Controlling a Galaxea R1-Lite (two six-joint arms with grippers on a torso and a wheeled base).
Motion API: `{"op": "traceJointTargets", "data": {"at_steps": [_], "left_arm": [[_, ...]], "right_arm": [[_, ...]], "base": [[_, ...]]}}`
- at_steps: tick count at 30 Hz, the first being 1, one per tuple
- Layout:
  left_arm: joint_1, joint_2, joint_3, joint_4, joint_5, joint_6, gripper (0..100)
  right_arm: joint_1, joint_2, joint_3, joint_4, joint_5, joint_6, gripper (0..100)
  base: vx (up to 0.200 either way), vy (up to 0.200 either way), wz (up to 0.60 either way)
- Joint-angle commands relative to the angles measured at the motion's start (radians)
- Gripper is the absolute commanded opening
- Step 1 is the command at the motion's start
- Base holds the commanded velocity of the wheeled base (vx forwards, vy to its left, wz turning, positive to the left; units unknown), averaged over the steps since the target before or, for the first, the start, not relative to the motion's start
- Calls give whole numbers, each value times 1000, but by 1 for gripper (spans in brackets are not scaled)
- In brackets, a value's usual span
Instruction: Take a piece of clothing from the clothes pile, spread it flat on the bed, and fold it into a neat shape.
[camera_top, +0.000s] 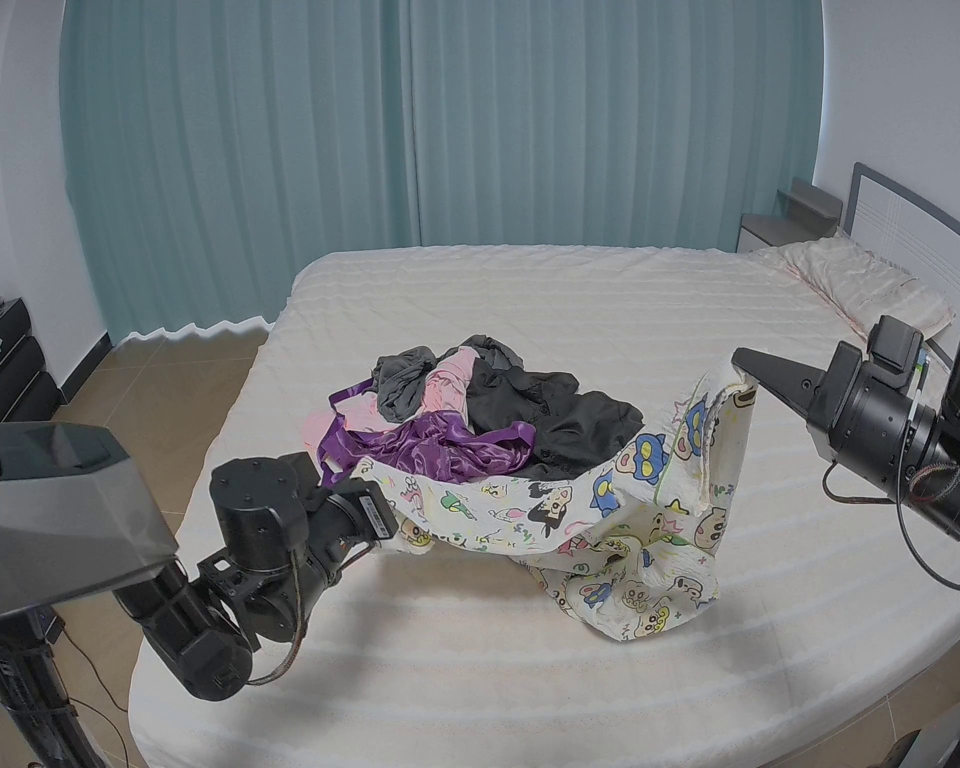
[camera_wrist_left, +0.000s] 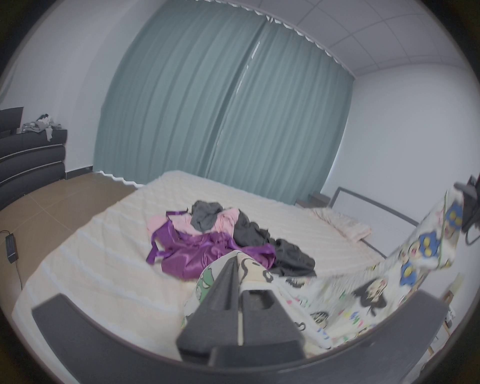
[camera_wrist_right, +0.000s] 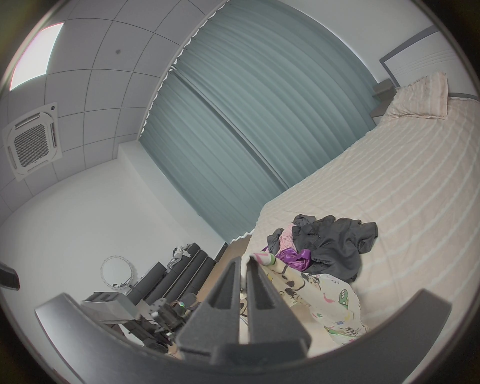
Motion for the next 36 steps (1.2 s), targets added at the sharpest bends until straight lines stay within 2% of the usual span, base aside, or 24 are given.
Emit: {"op": "traceJointTargets", "data": {"at_steps": [1,6,8,9,12,16,23,24,28,31,36], "left_arm": [[28,-205,-12,22,11,23,0],[60,-314,-65,59,11,60,0],[60,-314,-65,59,11,60,0],[57,-365,-101,82,12,66,0],[50,-419,-135,111,12,74,0],[48,-465,-135,117,11,80,0],[-55,-483,37,113,8,35,0],[-105,-475,70,113,11,-17,0],[-180,-420,83,116,12,-129,0],[-208,-363,96,116,12,-158,0],[-226,-308,109,113,14,-159,0]], "right_arm": [[-30,15,-5,-1,-1,-1,0],[-37,3,-36,-1,-26,-3,0],[-37,3,-36,-1,-26,-3,0],[-35,3,-80,-1,-55,-3,0],[-32,-2,-134,-3,-83,-3,0],[-27,-16,-146,-3,-89,-3,0],[14,-19,-31,-3,-76,51,0],[42,-16,1,-1,-75,105,0],[98,6,36,8,-49,201,0],[132,26,58,2,-41,218,0],[135,31,52,2,-38,220,0]], "base": [[0,0,0],[0,0,0],[0,0,0],[0,0,0],[0,0,0],[0,0,0],[0,0,0],[0,0,0],[0,0,0],[0,0,0],[0,0,0]]}}
